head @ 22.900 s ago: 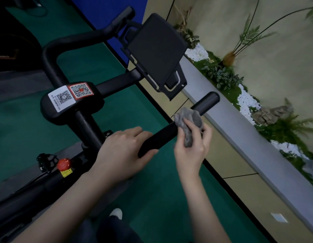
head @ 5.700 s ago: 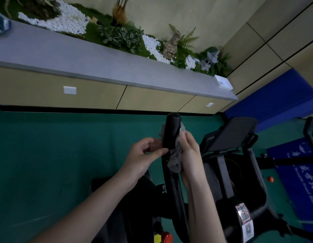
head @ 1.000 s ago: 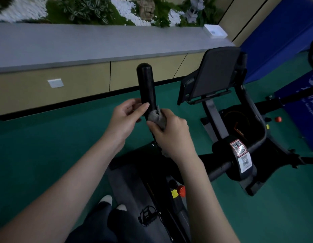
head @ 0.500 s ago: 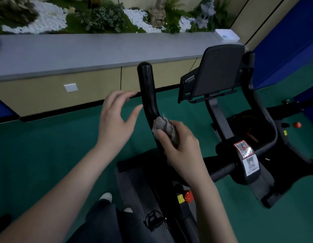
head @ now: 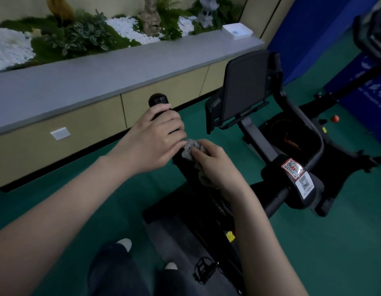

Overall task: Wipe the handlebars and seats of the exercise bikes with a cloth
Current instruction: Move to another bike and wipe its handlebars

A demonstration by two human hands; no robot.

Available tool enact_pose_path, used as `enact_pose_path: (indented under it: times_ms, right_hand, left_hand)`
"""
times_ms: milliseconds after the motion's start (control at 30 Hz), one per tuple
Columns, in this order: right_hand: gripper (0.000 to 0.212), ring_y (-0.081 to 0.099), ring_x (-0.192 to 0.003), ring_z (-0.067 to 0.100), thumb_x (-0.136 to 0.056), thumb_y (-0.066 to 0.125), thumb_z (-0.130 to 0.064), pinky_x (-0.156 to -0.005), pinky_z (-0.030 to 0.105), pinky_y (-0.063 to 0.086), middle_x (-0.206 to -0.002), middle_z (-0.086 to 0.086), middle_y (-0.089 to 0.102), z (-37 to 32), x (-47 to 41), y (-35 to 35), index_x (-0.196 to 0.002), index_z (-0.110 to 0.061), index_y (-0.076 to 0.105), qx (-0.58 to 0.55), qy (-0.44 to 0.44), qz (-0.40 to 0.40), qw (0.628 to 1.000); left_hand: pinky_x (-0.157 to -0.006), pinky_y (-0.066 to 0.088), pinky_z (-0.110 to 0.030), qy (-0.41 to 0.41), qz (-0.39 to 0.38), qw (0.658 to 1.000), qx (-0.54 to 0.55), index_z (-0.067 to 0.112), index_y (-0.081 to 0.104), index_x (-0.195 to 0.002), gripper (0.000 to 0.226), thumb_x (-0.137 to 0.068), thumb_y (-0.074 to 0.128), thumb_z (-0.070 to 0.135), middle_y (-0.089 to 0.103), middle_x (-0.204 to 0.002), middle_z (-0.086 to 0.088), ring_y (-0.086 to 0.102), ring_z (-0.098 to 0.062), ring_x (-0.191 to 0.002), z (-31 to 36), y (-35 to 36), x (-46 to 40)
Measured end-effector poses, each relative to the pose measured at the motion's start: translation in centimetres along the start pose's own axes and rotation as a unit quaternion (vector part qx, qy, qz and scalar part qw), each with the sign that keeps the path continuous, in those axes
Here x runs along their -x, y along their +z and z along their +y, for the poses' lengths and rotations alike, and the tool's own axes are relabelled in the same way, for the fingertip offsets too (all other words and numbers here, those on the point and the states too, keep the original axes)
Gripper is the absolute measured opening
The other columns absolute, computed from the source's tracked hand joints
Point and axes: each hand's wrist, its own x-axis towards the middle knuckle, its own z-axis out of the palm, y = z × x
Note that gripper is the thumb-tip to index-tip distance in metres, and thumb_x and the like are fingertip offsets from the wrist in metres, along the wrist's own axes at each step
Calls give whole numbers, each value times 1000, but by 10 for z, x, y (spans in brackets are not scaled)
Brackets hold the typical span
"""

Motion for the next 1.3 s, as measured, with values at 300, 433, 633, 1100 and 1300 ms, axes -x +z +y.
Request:
enact_pose_path:
  times_ms: [300, 433, 633, 1100, 1300]
  right_hand:
    - [9, 54, -80, 13, -93, 57, -15, -62, 20, 32, -78, -1, 61, -11, 58, 26, -93, -16, 66, 141, 63, 224, 962]
    - [15, 44, -107, 23, -89, 64, -8, -93, 24, 32, -114, 11, 54, -15, 65, 65, -103, -6, 71, 205, 78, 415, 883]
    - [16, 48, -90, 25, -83, 67, -1, -80, 24, 39, -98, 16, 53, -11, 75, 108, -99, -1, 70, 197, 117, 610, 758]
    - [18, 46, -84, 4, -82, 66, 3, -78, 1, 37, -96, 15, 51, -18, 35, 152, -100, 3, 67, 66, 102, 759, 640]
    - [20, 55, -89, 13, -83, 67, 0, -81, 13, 44, -98, 9, 53, -36, 22, 163, -103, -3, 67, 14, 86, 733, 674]
  left_hand:
    - [-109, 22, -36, 55, 48, 997, 16, 15, 65, -86, 32, -99, 39, 30, 62, -90, 0, 58, -22, -101, -12, 8, -1]
    - [-110, 18, -33, 70, 52, 995, 38, 15, 63, -87, 32, -100, 37, 29, 61, -92, -1, 57, -22, -101, -16, 10, 0]
    - [-110, 20, -35, 80, 52, 994, 62, 12, 63, -88, 30, -99, 38, 26, 61, -89, -3, 57, -25, -101, -17, 12, 0]
    - [-110, 16, -36, 110, 11, 992, 69, 10, 59, -95, 35, -101, 29, 28, 60, -96, -5, 53, -27, -107, -23, 10, 0]
    - [-110, 14, -36, 116, 10, 991, 71, 9, 60, -96, 35, -102, 31, 28, 60, -97, -7, 53, -28, -108, -25, 10, 0]
